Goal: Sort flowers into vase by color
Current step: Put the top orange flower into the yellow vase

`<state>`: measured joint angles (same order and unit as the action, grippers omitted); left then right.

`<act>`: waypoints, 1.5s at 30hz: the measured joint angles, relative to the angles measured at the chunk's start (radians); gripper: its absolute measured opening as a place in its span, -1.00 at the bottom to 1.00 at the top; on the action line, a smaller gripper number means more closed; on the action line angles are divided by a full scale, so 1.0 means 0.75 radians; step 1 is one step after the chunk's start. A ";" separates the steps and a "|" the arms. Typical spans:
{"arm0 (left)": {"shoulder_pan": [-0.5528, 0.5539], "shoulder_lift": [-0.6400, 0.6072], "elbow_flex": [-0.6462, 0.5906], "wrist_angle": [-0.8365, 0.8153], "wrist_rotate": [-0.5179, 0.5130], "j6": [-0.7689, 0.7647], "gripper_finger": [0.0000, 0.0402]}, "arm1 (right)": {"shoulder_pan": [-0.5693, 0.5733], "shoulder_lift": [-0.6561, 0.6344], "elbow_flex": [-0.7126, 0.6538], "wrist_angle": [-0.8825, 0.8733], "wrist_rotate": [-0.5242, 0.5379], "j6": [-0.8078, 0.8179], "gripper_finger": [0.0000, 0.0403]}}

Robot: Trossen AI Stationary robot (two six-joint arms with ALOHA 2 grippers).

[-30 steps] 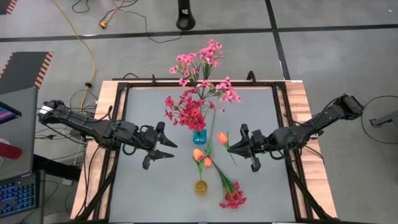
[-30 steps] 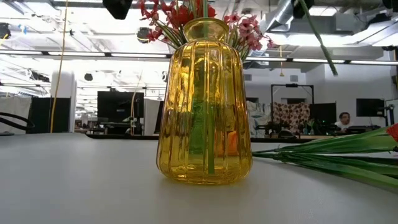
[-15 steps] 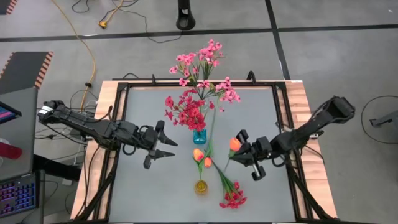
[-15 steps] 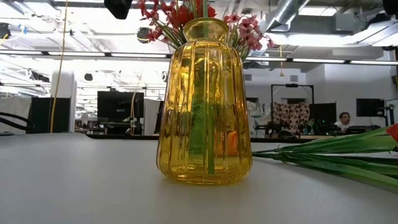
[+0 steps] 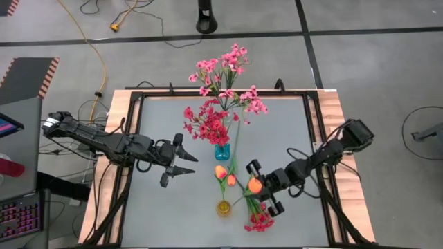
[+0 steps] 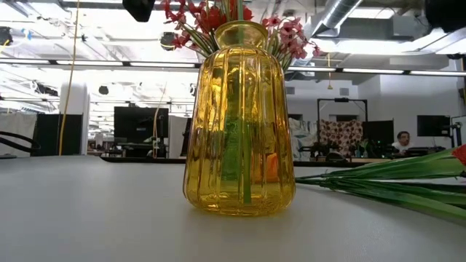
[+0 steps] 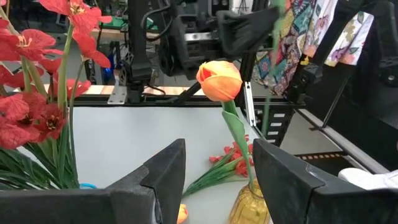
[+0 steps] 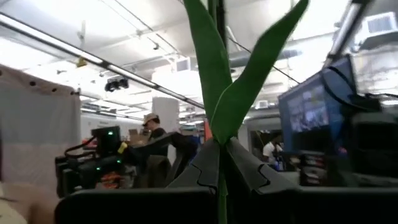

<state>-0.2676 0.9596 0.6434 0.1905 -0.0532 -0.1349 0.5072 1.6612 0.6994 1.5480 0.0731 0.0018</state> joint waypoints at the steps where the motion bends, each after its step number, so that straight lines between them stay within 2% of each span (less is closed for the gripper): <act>1: 0.000 0.000 0.000 0.000 0.000 0.000 -0.14 | 0.000 0.012 0.020 -0.003 -0.008 -0.010 -0.81; 18: 0.000 0.000 0.000 -0.028 -0.005 0.010 -0.14 | -0.031 0.018 0.053 -0.083 -0.008 -0.014 -0.81; 27: -0.001 0.000 0.000 -0.029 -0.005 0.048 -0.14 | -0.031 0.170 0.191 -0.097 -0.008 0.007 -0.81; 45: -0.001 0.000 0.000 -0.037 -0.005 0.084 -0.14 | -0.033 0.170 0.196 -0.141 0.002 -0.003 -0.81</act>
<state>-0.2680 0.9596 0.6434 0.1625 -0.0566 -0.0719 0.4828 1.7883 0.8463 1.4421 0.0750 -0.0006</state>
